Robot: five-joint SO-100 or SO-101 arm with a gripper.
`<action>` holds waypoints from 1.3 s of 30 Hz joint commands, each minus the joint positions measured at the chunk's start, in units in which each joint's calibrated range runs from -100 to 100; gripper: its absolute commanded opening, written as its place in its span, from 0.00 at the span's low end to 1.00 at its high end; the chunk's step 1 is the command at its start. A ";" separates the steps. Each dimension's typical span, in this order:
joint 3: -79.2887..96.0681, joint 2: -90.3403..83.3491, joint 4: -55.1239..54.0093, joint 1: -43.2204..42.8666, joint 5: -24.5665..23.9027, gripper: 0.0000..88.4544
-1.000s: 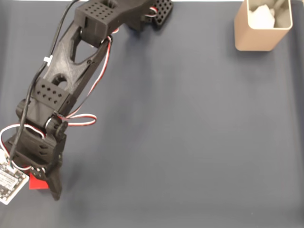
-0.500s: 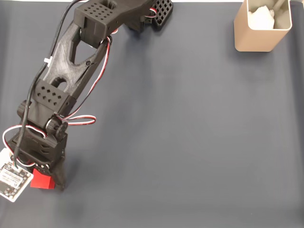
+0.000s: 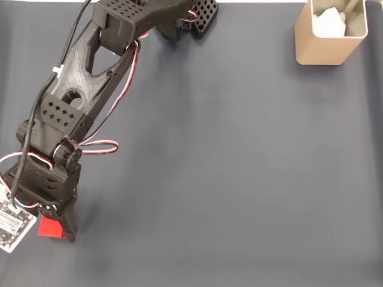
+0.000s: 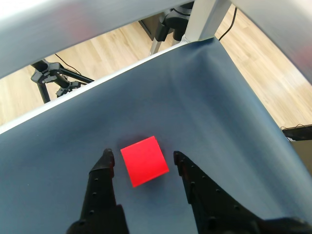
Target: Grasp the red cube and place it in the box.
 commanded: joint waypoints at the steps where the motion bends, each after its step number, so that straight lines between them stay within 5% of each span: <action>1: -0.37 -6.13 0.88 0.61 0.05 0.31; 12: 0.36 -6.91 1.46 0.32 -0.20 0.25; 39: 2.19 -5.09 -3.38 -0.88 -0.20 0.29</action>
